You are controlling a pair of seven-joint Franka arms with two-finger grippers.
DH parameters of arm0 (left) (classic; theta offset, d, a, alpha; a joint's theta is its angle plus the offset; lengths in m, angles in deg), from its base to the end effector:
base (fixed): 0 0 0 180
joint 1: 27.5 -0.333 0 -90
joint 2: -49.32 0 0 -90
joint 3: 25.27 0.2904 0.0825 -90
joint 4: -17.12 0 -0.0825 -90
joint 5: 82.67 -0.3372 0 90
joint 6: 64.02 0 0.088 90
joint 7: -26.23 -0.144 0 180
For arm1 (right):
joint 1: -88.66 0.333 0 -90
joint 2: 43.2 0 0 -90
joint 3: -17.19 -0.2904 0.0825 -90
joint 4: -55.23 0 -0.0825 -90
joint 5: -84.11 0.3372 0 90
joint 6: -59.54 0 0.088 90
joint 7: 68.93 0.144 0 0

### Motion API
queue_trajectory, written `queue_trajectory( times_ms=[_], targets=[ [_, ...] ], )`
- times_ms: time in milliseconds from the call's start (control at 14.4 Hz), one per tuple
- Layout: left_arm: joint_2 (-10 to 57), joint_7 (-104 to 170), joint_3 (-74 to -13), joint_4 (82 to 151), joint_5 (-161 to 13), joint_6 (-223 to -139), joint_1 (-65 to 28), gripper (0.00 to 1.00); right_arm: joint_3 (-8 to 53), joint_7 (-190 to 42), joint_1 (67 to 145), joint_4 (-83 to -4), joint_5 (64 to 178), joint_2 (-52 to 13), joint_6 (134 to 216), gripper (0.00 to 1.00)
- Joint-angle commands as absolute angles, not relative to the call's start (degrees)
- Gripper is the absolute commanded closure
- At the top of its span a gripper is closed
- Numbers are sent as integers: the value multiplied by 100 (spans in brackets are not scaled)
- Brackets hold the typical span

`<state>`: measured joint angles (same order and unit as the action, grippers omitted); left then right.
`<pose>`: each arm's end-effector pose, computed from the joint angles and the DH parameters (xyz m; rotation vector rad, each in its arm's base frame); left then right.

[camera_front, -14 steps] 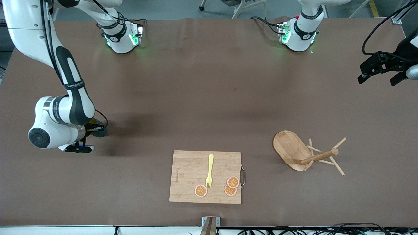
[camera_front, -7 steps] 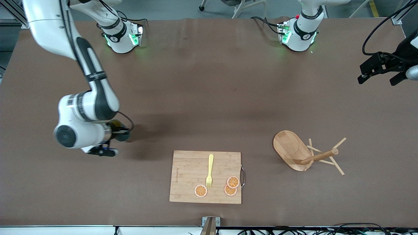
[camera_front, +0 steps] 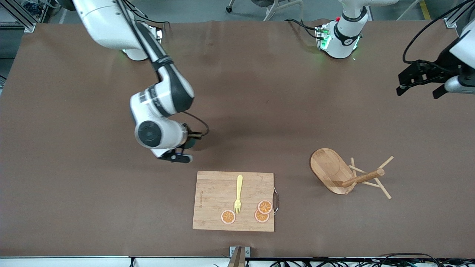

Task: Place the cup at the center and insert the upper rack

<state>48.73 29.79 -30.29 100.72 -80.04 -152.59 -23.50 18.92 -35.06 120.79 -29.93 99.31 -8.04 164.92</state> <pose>0.5040 -0.0865 0.6021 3.0811 -0.1513 0.1094 0.5159 0.3404 0.2652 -3.0327 0.2456 0.5219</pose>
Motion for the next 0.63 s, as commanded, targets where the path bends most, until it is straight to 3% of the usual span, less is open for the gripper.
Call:
queue_trajectory(
  times_ms=[0, 279, 557],
  targets=[
    [4853, 3465, -3325, 10114, -8021, -15270, -2284, 0, 1983, -2537, 12862, -2293, 10046, -331, 16544, 100],
    [4800, 4072, -3800, 10158, -8021, -15287, -2284, 0, 1966, -1840, 13356, -1983, 10107, -101, 17001, 100],
    [4633, 4617, -4266, 10175, -8021, -15454, -2275, 0, 1572, -1831, 13594, -1739, 10151, 179, 17379, 100]
  ],
)
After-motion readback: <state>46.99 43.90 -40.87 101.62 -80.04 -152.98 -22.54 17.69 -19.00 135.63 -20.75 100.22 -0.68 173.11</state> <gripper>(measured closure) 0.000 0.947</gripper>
